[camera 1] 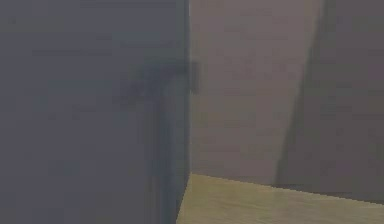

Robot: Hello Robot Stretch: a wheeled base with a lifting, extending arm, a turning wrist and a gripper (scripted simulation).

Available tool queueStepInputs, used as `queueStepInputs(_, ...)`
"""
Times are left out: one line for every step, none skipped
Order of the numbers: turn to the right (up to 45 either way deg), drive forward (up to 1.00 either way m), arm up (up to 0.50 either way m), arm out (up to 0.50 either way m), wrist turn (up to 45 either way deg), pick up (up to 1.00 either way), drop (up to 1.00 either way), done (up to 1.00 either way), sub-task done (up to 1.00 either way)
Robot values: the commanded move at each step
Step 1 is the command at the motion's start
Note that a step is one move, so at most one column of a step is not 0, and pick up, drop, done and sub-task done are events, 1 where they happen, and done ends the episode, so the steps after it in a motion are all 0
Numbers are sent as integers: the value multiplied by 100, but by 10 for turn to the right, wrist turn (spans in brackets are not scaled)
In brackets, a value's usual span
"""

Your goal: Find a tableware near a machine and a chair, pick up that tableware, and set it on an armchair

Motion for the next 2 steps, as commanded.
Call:
queueStepInputs(420,0,0,0,0,0,0,0,0)
queueStepInputs(0,70,0,0,0,0,0,0,0)
